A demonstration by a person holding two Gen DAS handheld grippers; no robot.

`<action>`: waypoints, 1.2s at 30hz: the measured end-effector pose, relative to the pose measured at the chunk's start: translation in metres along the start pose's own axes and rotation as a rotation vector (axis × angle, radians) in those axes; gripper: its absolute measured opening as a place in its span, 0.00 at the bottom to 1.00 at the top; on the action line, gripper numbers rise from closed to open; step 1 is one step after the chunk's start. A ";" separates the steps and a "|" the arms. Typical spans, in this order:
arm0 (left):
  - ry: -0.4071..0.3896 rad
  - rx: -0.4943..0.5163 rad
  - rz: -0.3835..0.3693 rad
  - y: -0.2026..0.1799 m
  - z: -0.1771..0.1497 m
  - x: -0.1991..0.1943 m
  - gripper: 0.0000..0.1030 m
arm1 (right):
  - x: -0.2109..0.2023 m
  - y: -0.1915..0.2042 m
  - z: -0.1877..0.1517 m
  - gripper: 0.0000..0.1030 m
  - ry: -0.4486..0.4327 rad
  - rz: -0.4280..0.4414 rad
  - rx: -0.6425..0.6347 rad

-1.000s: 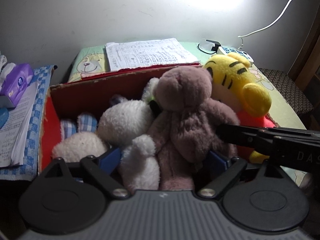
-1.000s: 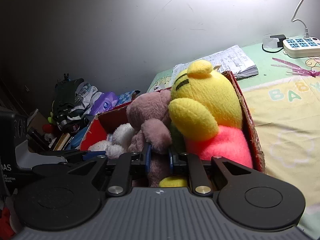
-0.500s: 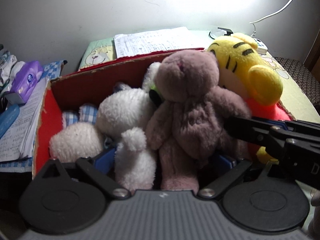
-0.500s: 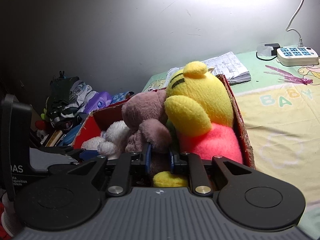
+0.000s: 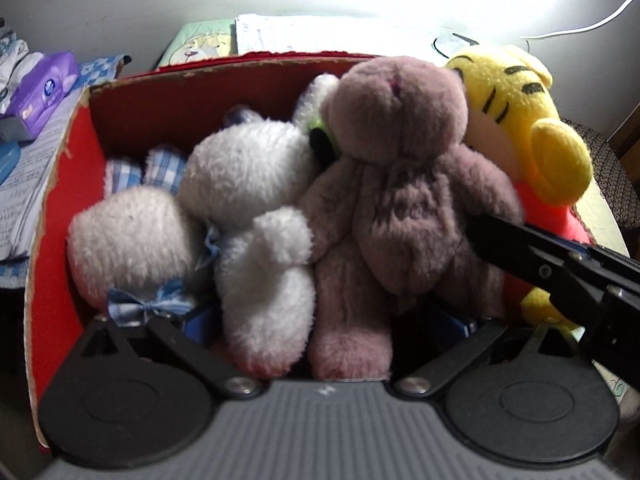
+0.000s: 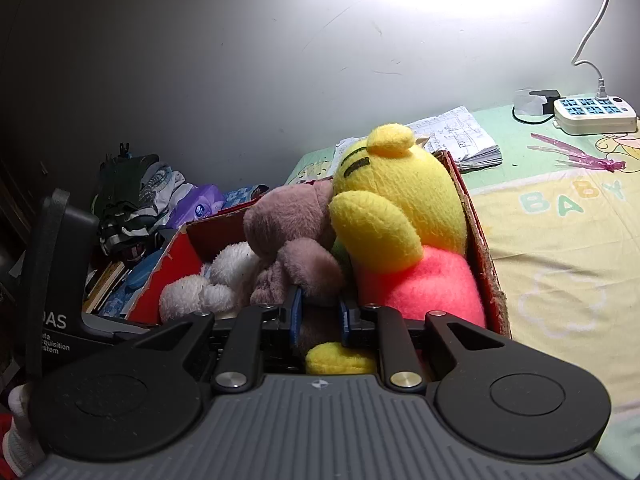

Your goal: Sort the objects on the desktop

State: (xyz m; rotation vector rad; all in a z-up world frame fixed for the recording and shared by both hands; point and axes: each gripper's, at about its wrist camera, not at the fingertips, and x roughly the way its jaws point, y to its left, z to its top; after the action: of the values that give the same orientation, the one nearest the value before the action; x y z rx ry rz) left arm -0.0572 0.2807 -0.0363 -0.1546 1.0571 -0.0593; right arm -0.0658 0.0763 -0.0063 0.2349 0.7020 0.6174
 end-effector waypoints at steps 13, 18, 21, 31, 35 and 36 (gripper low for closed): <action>-0.024 0.003 0.067 -0.009 -0.003 -0.009 0.99 | -0.003 -0.001 -0.001 0.18 0.001 -0.011 0.004; -0.027 -0.006 0.072 -0.009 -0.005 -0.011 0.99 | -0.006 -0.003 -0.002 0.17 -0.002 -0.024 0.002; -0.028 -0.015 0.085 -0.012 -0.009 -0.013 0.99 | -0.006 -0.004 -0.002 0.17 -0.002 -0.022 0.003; -0.054 -0.028 0.179 -0.024 -0.013 -0.021 0.99 | -0.004 -0.015 0.002 0.17 0.014 0.045 0.018; -0.086 -0.043 0.249 -0.036 -0.015 -0.033 0.97 | -0.005 -0.016 0.005 0.18 0.031 0.069 0.010; -0.094 -0.052 0.260 -0.039 -0.015 -0.038 0.97 | -0.007 -0.016 0.007 0.18 0.036 0.074 0.008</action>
State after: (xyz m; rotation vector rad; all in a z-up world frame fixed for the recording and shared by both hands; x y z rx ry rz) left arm -0.0883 0.2455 -0.0045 -0.0651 0.9780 0.2091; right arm -0.0576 0.0590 -0.0037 0.2580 0.7331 0.6908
